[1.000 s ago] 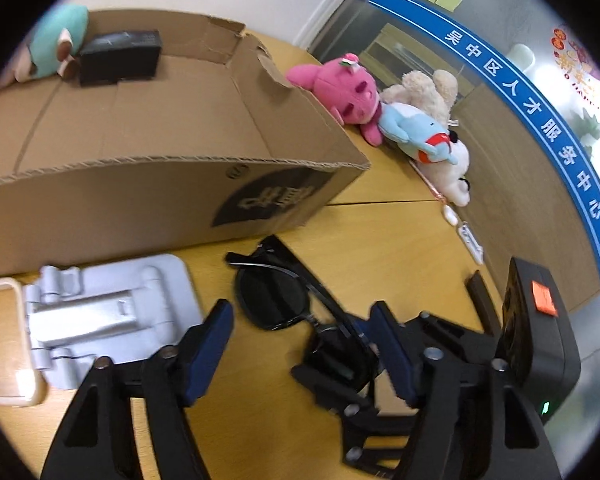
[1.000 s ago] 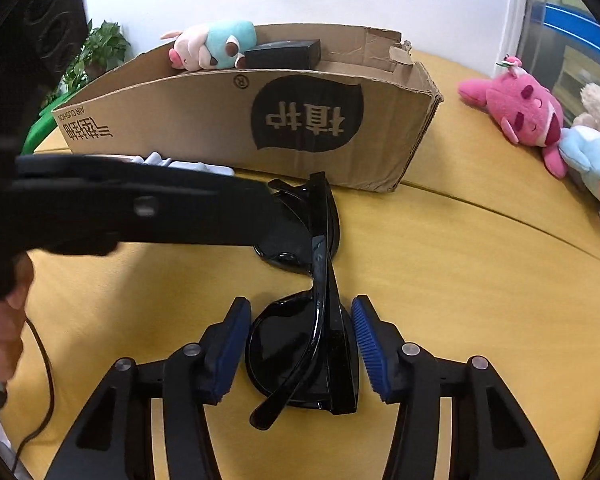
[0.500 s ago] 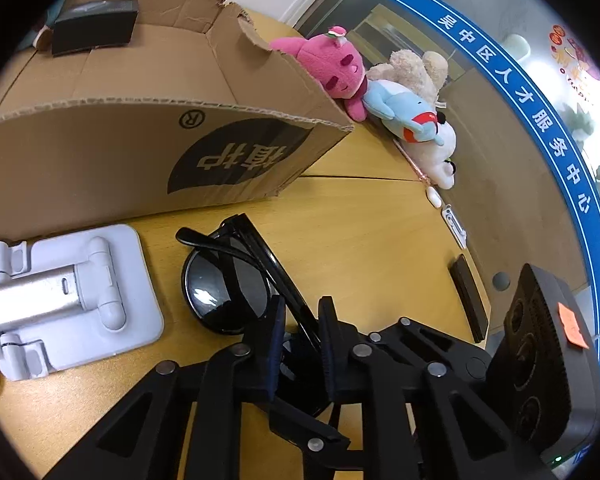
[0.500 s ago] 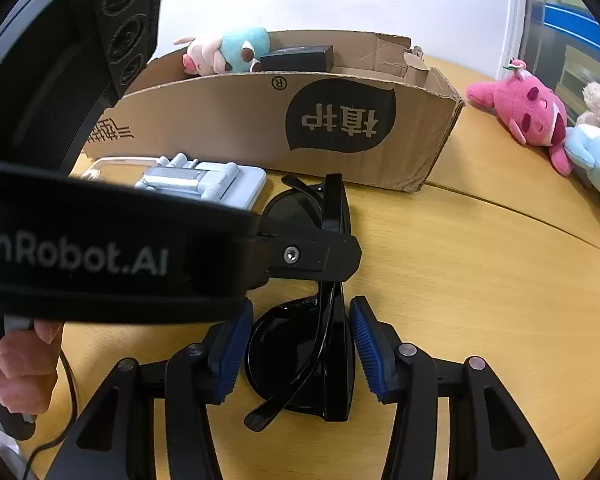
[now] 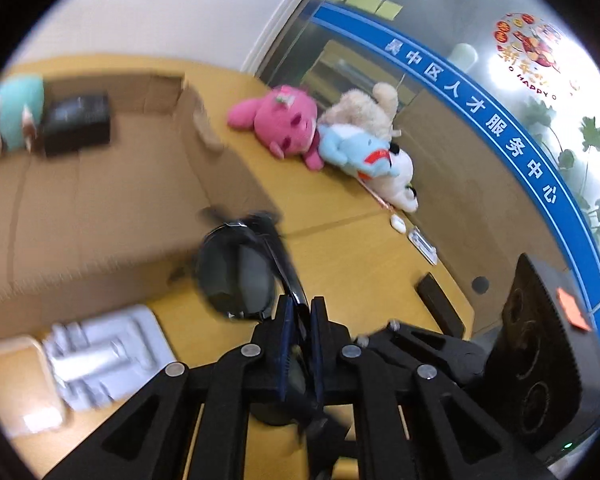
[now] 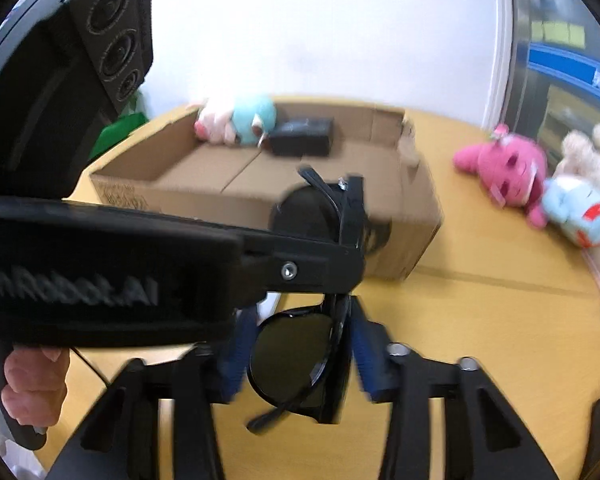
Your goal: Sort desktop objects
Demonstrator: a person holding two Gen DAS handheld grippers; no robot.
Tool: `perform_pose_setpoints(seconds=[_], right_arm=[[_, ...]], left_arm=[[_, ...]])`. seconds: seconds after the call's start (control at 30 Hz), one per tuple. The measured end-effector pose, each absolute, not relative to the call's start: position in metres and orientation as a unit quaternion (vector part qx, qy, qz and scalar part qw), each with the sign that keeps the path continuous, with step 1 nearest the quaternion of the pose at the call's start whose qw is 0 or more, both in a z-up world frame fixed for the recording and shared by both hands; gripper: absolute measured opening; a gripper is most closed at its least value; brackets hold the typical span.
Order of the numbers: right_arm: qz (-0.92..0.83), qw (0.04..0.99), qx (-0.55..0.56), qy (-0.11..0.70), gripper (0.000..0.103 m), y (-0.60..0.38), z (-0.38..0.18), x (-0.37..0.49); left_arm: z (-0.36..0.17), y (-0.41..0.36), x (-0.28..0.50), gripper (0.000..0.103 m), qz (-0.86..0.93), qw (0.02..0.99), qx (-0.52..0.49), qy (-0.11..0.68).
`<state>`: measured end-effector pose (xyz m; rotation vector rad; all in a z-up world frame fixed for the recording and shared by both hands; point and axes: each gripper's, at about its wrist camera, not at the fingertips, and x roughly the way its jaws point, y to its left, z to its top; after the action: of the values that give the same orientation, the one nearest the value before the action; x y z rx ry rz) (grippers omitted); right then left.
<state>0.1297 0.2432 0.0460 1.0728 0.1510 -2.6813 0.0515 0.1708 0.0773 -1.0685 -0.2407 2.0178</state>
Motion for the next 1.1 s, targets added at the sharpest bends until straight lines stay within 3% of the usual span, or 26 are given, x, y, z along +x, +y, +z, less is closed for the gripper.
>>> perform_pose_setpoints(seconds=[0.33, 0.57, 0.77, 0.83, 0.97, 1.1], right_arm=[[-0.927, 0.147, 0.345, 0.022, 0.010, 0.232, 0.090, 0.087], [-0.935, 0.151, 0.319, 0.031, 0.009, 0.212, 0.121, 0.057], [-0.926, 0.158, 0.343, 0.024, 0.010, 0.236, 0.117, 0.047], [-0.916, 0.178, 0.358, 0.033, 0.014, 0.253, 0.104, 0.061], [-0.886, 0.168, 0.425, 0.076, 0.042, 0.283, 0.064, 0.083], [-0.852, 0.171, 0.493, -0.036, 0.042, 0.317, 0.023, 0.096]], left_arm=[[0.131, 0.160, 0.015, 0.002, 0.806, 0.441, -0.385, -0.092], [0.152, 0.146, -0.024, 0.002, 0.810, 0.445, -0.370, -0.092], [0.133, 0.109, -0.030, 0.002, 0.817, 0.415, -0.385, -0.111], [0.118, 0.098, -0.021, 0.002, 0.818, 0.401, -0.397, -0.109], [0.083, 0.088, 0.003, 0.003, 0.805, 0.388, -0.434, -0.115], [0.054, 0.098, 0.027, 0.008, 0.777, 0.402, -0.471, -0.111]])
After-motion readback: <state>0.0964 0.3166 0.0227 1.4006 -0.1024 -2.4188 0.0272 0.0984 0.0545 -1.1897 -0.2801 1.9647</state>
